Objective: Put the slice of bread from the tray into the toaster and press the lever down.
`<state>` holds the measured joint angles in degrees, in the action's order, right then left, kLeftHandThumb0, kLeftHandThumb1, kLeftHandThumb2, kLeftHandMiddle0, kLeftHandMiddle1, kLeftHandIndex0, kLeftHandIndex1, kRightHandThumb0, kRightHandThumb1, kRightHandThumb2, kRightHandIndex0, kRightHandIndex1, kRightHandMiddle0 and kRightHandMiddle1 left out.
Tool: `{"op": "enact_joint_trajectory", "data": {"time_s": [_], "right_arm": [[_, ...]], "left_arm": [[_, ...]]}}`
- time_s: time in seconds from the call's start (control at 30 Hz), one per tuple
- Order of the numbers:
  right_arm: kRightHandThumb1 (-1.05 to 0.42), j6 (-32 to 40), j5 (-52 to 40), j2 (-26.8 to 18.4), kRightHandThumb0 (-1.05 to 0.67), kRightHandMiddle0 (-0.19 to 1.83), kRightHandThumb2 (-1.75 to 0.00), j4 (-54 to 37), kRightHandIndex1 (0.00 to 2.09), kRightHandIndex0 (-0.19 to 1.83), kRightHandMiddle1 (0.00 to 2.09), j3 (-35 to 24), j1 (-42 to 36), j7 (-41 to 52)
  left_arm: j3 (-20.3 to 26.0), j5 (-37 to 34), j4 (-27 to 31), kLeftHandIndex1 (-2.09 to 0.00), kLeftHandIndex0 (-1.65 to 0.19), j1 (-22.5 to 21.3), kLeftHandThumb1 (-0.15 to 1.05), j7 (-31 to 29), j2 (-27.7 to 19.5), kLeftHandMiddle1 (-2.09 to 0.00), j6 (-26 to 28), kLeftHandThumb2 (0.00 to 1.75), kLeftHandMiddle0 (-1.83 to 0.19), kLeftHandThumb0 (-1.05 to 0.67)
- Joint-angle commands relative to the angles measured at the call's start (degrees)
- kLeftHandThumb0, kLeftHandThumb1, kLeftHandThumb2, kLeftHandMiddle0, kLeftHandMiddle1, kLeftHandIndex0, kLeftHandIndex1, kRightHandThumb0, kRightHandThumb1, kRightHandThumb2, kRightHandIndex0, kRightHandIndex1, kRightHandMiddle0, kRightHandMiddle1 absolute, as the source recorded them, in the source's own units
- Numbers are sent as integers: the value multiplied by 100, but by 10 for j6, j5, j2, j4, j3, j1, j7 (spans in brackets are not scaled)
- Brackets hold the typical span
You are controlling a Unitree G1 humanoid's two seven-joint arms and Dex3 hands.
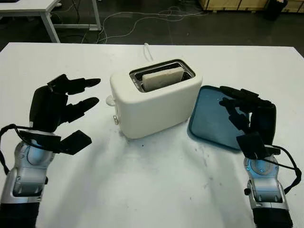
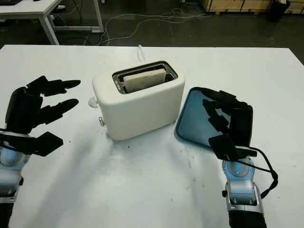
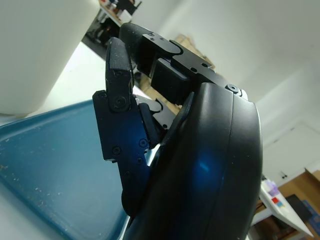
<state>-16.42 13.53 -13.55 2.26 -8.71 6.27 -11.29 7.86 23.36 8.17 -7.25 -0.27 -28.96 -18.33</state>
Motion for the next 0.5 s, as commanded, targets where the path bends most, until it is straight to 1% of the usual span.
{"op": "enact_joint_trajectory", "data": {"time_s": [0.0, 0.1, 0.23, 0.37, 0.47], "right_arm": [[-92, 8, 2, -3, -50, 113, -22, 3, 87, 90, 2, -6, 6, -4], [-92, 9, 1, -6, -52, 114, -22, 5, 90, 90, 2, -5, 7, 0], [-92, 22, -8, -7, -53, 114, -21, -4, 91, 89, 1, -4, 6, 15], [-92, 16, -7, -10, -52, 114, -20, -1, 91, 90, 1, -4, 7, 21], [-92, 21, -8, -11, -54, 114, -20, -4, 93, 91, 1, -4, 5, 26]], "left_arm": [[5, -6, 8, -5, -100, -11, 92, -21, -28, -125, -18, 12, -54, -41], [7, -11, 2, -8, -105, -17, 92, -47, -63, -126, -39, 15, -61, -40], [7, 3, -1, -12, -110, -32, 92, -82, -110, -131, -51, 18, -69, -42], [0, 5, 0, -12, -109, -45, 92, -113, -137, -130, -48, 17, -71, -42], [-10, 18, -5, -13, -106, -57, 92, -127, -151, -133, -51, 16, -68, -43]]}}
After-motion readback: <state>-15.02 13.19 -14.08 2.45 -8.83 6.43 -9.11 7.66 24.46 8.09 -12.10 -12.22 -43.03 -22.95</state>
